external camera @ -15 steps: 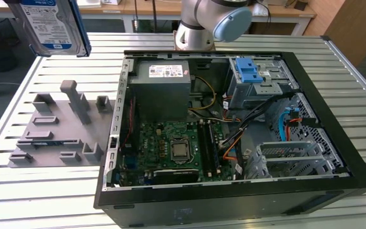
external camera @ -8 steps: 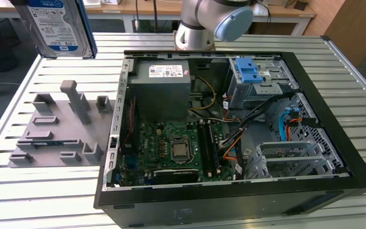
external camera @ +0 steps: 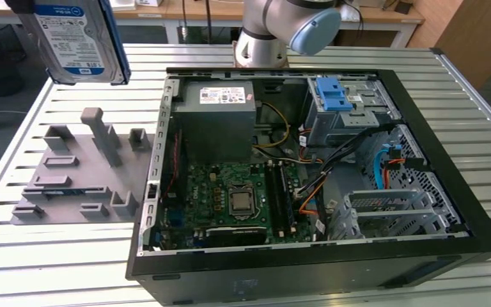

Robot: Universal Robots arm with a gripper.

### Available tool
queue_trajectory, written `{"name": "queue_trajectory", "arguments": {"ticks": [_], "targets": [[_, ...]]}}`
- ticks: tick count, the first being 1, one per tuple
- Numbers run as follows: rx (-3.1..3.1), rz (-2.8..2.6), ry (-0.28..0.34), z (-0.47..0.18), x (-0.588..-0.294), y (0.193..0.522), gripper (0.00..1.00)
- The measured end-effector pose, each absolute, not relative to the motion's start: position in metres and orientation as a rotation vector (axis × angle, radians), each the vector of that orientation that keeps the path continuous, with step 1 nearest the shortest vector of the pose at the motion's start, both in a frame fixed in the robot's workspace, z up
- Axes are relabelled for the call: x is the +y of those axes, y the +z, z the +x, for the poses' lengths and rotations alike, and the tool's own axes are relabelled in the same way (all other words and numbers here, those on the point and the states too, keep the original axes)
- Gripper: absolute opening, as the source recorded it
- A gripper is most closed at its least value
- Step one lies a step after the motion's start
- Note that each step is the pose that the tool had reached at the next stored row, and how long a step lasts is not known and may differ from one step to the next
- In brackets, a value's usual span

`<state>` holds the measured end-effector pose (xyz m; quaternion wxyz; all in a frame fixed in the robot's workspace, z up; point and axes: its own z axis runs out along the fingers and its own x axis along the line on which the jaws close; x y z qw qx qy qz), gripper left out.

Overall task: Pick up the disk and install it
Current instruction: 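Pick up the disk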

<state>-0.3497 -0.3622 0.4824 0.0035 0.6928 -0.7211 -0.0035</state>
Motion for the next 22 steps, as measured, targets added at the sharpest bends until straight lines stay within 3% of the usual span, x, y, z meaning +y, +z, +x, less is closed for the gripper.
{"name": "queue_trajectory", "arguments": {"ticks": [8,22], "targets": [[-2.28,2.191,-0.057,-0.346,-0.371,0.482,0.37],[-2.281,2.191,-0.058,-0.324,-0.382,0.482,0.37]]}}
